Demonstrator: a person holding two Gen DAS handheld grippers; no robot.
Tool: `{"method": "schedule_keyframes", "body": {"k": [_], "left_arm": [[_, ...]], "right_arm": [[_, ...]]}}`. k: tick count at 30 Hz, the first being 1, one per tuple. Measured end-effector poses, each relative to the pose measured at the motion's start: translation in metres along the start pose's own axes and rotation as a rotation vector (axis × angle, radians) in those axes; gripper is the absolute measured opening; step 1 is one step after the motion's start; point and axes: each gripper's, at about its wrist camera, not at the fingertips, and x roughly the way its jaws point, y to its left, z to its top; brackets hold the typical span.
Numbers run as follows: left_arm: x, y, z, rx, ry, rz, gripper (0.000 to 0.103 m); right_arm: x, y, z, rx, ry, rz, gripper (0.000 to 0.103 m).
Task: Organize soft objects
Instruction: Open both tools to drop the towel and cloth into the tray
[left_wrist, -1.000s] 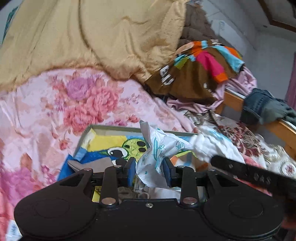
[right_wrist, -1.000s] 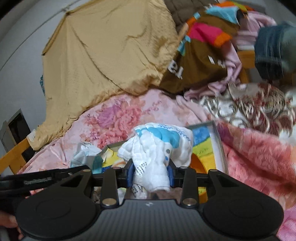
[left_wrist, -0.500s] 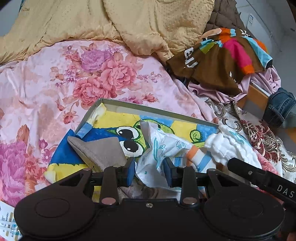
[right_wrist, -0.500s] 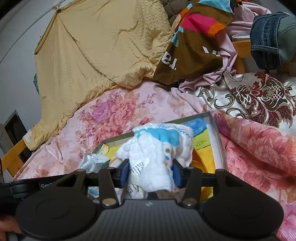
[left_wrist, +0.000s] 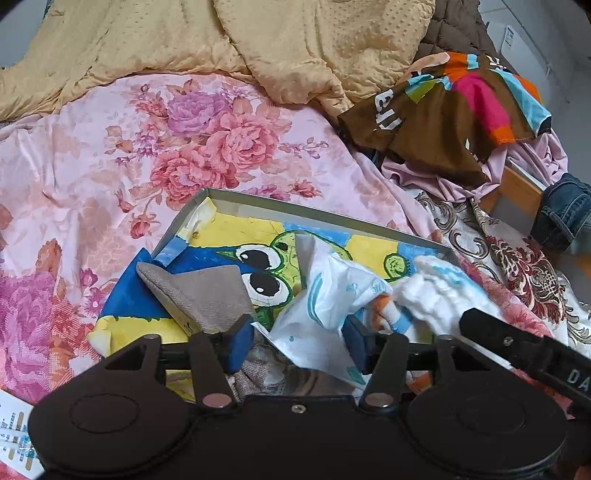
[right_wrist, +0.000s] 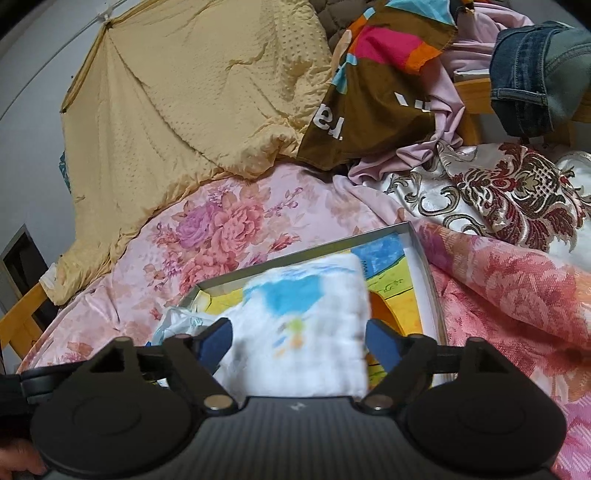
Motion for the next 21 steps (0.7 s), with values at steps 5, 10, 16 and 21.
{"method": "schedule_keyframes", "body": {"k": [5, 10, 16, 21], "left_arm": [[-0.004, 0.002, -0.001, -0.016, -0.008, 0.003, 0.070], [-0.018, 0.003, -0.003, 0.002, -0.033, 0.029, 0.078], [-0.042, 0.010, 0.000, -0.027, -0.077, 0.057, 0.090], [-0.071, 0.010, 0.001, -0.047, -0.129, 0.072, 0.098]], "right_arm": [[-0.002, 0.001, 0.001, -0.005, -0.002, -0.021, 0.092], [-0.008, 0.006, 0.001, -0.018, -0.005, -0.035, 0.097], [-0.029, 0.019, 0.005, -0.062, -0.030, -0.061, 0.101], [-0.058, 0.031, 0.006, -0.089, -0.055, -0.073, 0.103]]}}
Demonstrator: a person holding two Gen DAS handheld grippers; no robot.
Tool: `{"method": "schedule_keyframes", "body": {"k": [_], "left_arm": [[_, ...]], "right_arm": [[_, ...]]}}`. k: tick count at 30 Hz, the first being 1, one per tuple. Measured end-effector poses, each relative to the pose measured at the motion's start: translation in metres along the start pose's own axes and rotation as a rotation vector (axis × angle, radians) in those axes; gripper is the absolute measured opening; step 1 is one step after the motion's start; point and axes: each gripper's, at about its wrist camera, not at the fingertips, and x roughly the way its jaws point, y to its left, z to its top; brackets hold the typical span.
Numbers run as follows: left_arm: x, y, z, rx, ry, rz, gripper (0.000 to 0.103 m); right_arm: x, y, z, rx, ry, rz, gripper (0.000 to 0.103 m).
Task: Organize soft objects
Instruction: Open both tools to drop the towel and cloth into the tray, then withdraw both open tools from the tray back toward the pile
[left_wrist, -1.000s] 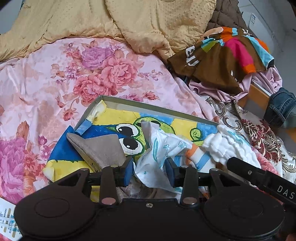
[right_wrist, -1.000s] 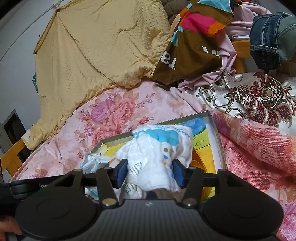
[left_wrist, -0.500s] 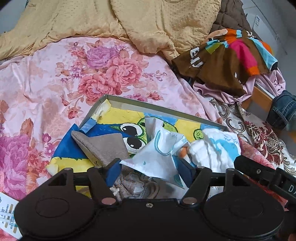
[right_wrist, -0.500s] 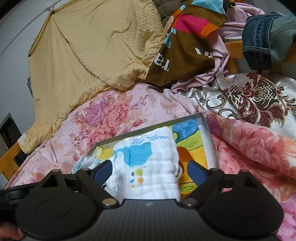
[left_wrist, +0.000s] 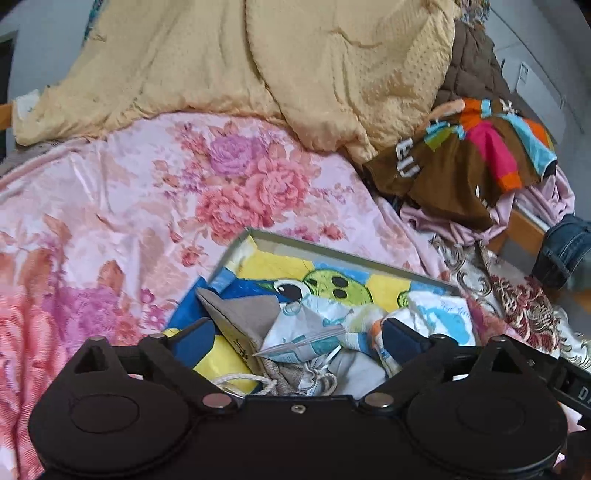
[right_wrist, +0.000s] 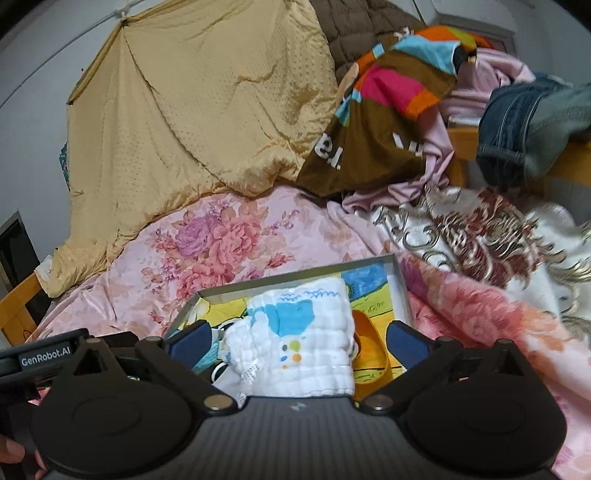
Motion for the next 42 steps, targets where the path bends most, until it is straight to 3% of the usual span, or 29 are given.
{"method": "schedule_keyframes", "body": {"k": [15, 23, 31, 42], "left_arm": [[-0.095, 0.006, -0.023, 0.044, -0.033, -0.036, 0.102], [-0.145, 0.029, -0.051, 0.065, -0.030, 0.005, 0.102], [-0.179, 0.052, -0.071, 0.075, -0.002, -0.003, 0.102], [-0.204, 0.073, -0.092, 0.182, 0.045, -0.023, 0.102]], "right_arm": [[-0.105, 0.040, -0.009, -0.112, -0.060, -0.022, 0.103], [-0.151, 0.066, -0.036, -0.155, -0.079, 0.005, 0.103], [-0.175, 0.091, -0.078, -0.198, -0.063, 0.021, 0.103], [-0.189, 0.097, -0.113, -0.180, -0.006, 0.013, 0.103]]}}
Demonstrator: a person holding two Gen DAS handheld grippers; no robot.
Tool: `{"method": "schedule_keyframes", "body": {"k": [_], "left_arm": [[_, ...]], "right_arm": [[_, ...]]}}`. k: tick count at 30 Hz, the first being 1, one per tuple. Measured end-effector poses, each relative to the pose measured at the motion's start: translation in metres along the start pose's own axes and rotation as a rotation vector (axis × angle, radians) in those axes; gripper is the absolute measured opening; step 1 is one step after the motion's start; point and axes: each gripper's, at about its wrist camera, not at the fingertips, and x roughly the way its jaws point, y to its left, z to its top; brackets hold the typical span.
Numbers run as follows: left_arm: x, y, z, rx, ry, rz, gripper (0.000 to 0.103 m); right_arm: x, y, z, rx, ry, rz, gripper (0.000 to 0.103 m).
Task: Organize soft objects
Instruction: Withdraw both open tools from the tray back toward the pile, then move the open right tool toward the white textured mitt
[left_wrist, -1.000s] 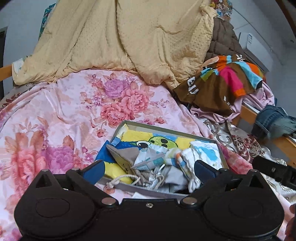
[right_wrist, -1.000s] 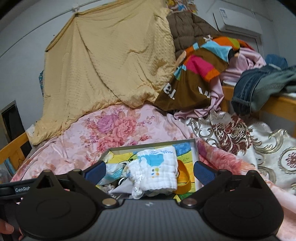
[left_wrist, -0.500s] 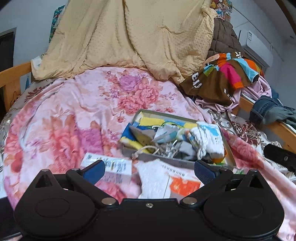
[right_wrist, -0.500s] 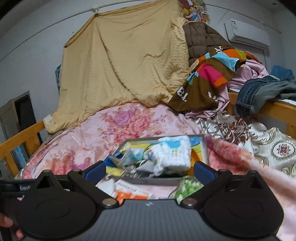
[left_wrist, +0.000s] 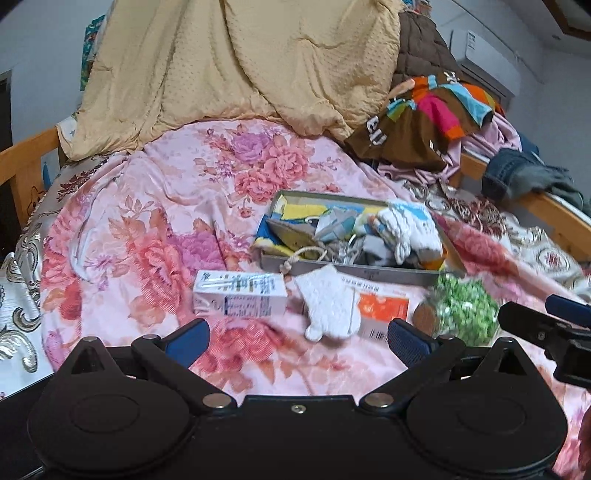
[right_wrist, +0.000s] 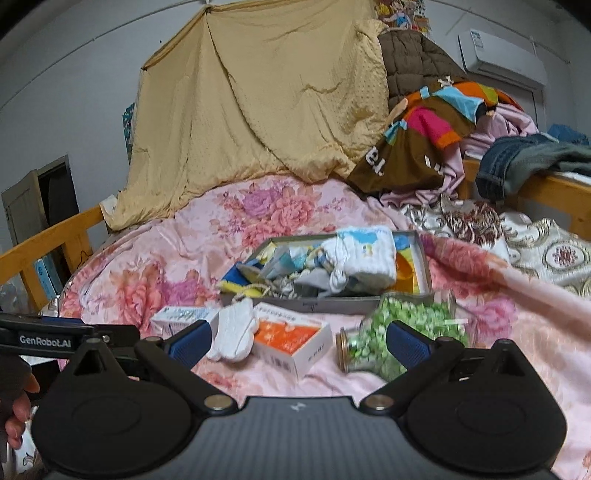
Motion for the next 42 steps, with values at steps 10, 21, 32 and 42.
{"method": "schedule_keyframes", "body": {"k": [10, 21, 32, 42], "left_arm": [[0.006, 0.021, -0.018, 0.020, 0.047, 0.006, 0.102], [0.017, 0.026, -0.035, 0.054, 0.093, 0.007, 0.102], [0.022, 0.026, -0.049, 0.099, 0.133, 0.008, 0.102], [0.027, 0.028, -0.046, 0.187, 0.130, 0.006, 0.102]], "right_arm": [[0.017, 0.010, -0.019, -0.036, 0.099, 0.033, 0.103], [0.022, 0.016, -0.024, -0.048, 0.141, 0.055, 0.103], [0.029, 0.019, -0.028, -0.067, 0.193, 0.062, 0.103], [0.036, 0.024, -0.032, -0.092, 0.216, 0.079, 0.103]]}}
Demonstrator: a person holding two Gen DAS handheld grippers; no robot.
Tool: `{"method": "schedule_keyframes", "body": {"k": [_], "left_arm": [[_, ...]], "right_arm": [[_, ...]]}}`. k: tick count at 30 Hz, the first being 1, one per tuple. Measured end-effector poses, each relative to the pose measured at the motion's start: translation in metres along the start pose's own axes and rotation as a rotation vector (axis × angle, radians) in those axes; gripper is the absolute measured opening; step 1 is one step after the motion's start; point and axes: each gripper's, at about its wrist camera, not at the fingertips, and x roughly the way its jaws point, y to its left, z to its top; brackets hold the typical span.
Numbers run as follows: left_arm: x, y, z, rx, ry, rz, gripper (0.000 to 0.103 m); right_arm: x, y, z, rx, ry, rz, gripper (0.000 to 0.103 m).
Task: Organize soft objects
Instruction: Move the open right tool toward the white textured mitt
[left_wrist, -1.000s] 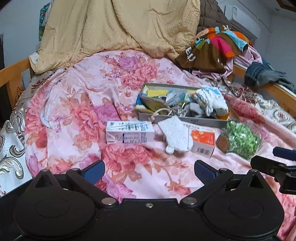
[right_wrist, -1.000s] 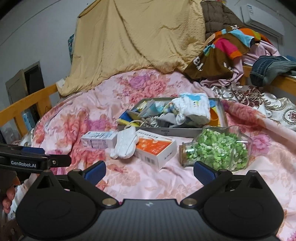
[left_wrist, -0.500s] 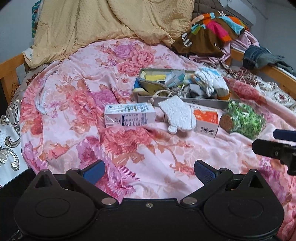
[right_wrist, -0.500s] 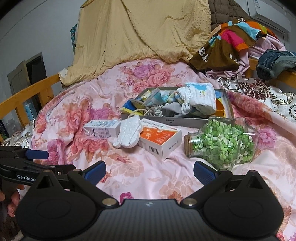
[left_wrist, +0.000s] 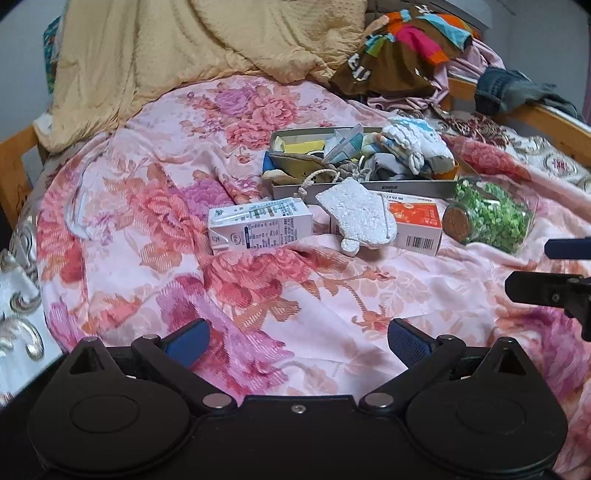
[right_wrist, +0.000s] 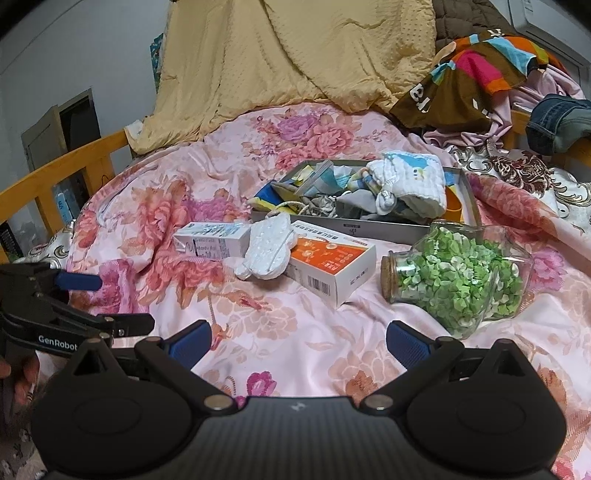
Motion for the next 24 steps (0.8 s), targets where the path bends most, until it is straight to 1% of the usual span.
{"method": "schedule_keyframes", "body": {"k": [4, 9, 13, 17, 22, 24], "left_arm": [[0.004, 0.006, 0.002, 0.041, -0.001, 0.004, 0.102], [0.010, 0.013, 0.003, 0.056, 0.002, -0.010, 0.102], [0.017, 0.016, 0.003, 0.065, 0.000, -0.026, 0.102], [0.022, 0.024, 0.004, 0.039, -0.004, -0.040, 0.102], [0.029, 0.036, 0.006, 0.000, -0.007, -0.034, 0.102], [0.031, 0.040, 0.008, -0.013, -0.012, -0.031, 0.102]], "right_arm": [[0.005, 0.004, -0.001, -0.024, 0.002, 0.003, 0.103], [0.012, 0.012, -0.002, -0.063, -0.011, 0.025, 0.103], [0.023, 0.013, -0.001, -0.044, 0.000, 0.096, 0.103], [0.037, 0.012, 0.005, -0.013, 0.000, 0.164, 0.103], [0.051, 0.008, 0.011, 0.025, -0.024, 0.202, 0.102], [0.058, 0.005, 0.013, 0.051, -0.020, 0.216, 0.100]]}}
